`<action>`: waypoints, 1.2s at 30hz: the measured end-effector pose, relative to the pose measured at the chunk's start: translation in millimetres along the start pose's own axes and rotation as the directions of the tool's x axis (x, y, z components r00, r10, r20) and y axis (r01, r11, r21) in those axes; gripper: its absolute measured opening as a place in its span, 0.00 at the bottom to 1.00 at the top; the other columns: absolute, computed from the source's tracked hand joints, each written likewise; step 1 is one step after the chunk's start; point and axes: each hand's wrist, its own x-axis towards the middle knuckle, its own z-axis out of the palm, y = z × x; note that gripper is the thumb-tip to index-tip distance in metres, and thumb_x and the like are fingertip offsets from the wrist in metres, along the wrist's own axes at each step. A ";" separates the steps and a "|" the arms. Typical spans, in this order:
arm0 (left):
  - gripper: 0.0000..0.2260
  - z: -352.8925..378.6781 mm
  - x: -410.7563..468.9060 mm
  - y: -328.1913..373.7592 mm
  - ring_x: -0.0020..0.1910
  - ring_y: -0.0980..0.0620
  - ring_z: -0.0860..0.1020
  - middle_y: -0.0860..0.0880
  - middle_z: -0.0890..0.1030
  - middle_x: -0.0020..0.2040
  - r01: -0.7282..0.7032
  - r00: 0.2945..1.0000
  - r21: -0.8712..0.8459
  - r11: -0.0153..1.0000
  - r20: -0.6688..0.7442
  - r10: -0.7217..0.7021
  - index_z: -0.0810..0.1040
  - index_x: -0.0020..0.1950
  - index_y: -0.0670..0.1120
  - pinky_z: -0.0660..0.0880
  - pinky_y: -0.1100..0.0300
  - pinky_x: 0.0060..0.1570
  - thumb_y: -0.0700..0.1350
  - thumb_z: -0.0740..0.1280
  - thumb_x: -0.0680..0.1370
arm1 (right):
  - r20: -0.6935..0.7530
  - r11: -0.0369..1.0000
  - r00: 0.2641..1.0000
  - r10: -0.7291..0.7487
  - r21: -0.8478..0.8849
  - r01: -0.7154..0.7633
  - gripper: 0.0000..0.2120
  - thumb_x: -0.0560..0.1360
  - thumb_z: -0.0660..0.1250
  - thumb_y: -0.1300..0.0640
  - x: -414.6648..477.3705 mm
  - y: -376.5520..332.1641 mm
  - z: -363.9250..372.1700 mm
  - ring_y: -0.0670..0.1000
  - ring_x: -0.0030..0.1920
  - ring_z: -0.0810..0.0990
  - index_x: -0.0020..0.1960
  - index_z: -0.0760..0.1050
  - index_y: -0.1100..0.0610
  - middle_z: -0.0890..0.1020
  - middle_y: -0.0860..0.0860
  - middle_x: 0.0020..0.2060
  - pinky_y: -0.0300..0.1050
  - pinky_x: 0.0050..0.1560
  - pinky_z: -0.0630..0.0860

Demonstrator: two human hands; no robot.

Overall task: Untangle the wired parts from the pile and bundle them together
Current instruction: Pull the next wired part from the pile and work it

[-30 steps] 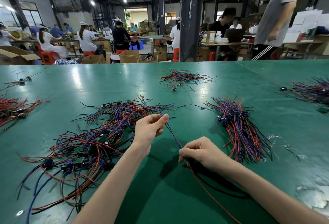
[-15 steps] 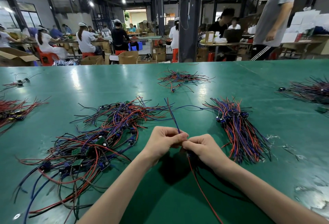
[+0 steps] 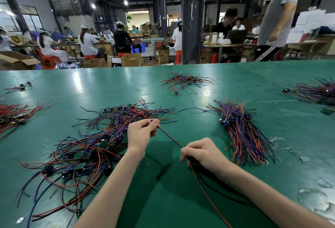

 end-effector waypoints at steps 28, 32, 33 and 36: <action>0.01 40.6 -55.3 3.8 0.30 0.58 0.76 0.49 0.81 0.35 0.171 0.756 0.065 0.983 0.631 -0.173 0.81 0.44 0.40 0.73 0.67 0.31 0.37 0.70 0.74 | -0.189 0.925 0.979 0.078 0.380 -0.001 0.11 0.77 0.64 0.53 10.8 2.1 -8.3 0.54 0.42 0.78 0.45 0.85 0.55 0.84 0.58 0.41 0.48 0.46 0.74; 0.03 38.3 -49.6 8.5 0.30 0.60 0.76 0.52 0.82 0.33 0.206 0.847 -0.026 0.978 0.506 -0.164 0.82 0.39 0.44 0.71 0.68 0.32 0.40 0.71 0.73 | -0.174 0.938 0.979 0.104 0.343 -0.039 0.13 0.75 0.65 0.49 12.3 2.9 -6.8 0.47 0.28 0.70 0.45 0.81 0.58 0.78 0.51 0.33 0.40 0.31 0.68; 0.04 37.1 -47.9 9.6 0.31 0.61 0.76 0.53 0.82 0.33 0.203 0.861 -0.017 0.979 0.480 -0.170 0.81 0.38 0.45 0.70 0.68 0.32 0.41 0.71 0.73 | -0.166 0.945 0.981 0.104 0.324 -0.045 0.13 0.73 0.66 0.49 12.0 2.6 -6.6 0.45 0.26 0.69 0.43 0.80 0.59 0.78 0.50 0.32 0.37 0.28 0.66; 0.06 34.4 -44.0 9.7 0.31 0.61 0.75 0.54 0.79 0.31 0.200 0.892 0.023 0.979 0.409 -0.192 0.78 0.37 0.47 0.69 0.68 0.32 0.44 0.72 0.73 | -0.105 0.955 0.989 0.103 0.288 -0.069 0.12 0.72 0.68 0.52 9.7 3.2 -5.5 0.44 0.21 0.67 0.37 0.76 0.60 0.75 0.49 0.24 0.33 0.21 0.61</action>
